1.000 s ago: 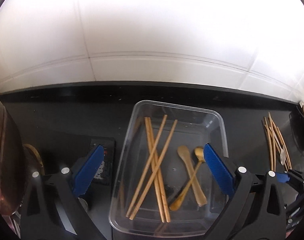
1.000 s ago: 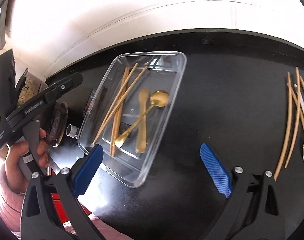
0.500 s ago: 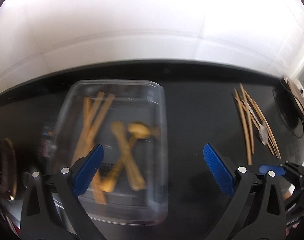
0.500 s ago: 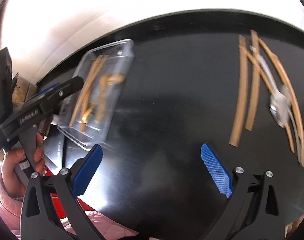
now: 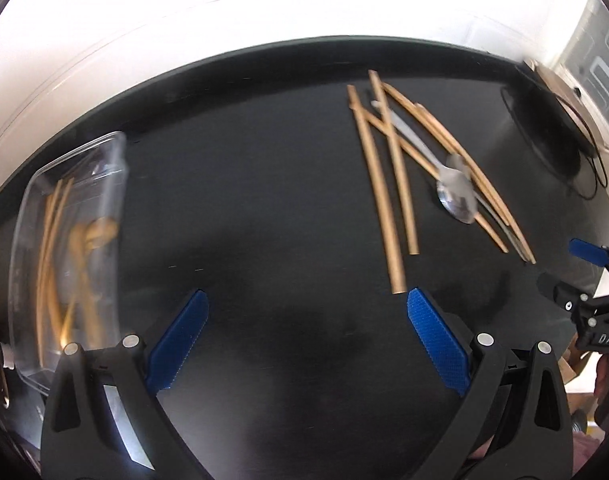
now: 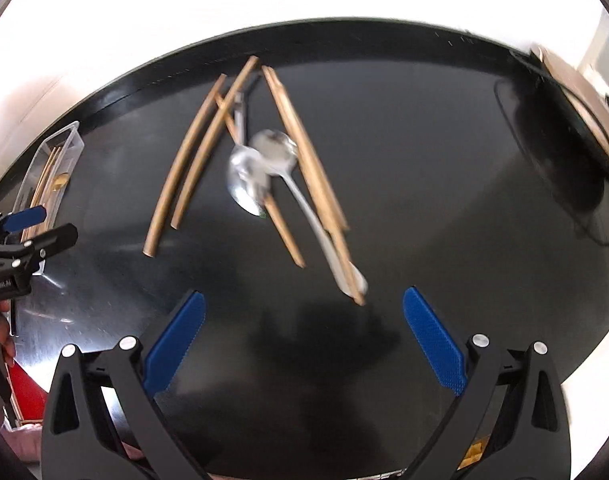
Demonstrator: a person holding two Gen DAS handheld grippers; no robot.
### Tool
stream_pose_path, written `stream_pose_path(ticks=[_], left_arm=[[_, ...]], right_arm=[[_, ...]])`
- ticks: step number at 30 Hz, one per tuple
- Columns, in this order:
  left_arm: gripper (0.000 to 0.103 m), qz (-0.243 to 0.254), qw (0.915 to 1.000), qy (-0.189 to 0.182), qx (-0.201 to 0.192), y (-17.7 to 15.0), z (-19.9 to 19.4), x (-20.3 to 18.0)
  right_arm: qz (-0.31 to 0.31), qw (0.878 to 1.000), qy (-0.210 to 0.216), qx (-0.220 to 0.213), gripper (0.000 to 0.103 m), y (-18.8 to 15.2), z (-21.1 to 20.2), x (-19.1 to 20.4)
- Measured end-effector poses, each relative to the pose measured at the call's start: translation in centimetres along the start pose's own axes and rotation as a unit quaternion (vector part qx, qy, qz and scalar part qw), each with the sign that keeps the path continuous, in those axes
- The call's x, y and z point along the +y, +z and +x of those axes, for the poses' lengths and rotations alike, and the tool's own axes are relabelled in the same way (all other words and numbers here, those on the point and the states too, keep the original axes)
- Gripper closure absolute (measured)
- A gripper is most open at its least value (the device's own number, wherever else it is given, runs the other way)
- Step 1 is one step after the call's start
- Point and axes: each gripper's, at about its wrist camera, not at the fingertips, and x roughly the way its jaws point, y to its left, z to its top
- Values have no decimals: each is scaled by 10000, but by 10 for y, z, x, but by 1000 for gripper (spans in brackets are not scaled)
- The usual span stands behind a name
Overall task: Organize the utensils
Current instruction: 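Move both tools back over the remaining chopsticks and silver spoons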
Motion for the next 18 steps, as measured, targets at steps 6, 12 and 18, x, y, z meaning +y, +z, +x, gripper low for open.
stream_pose_path(ticks=[6, 12, 18], left_arm=[[6, 9, 10000, -38, 19, 13, 2, -23], [6, -348, 9994, -59, -19, 20, 8, -35], [6, -809, 9967, -55, -10, 20, 19, -51]], right_arm=[[-348, 9989, -25, -322, 7, 10, -8, -13], [-820, 9960, -171, -326, 7, 26, -2, -27], [-1228, 9922, -93, -173, 7, 43, 8, -48]])
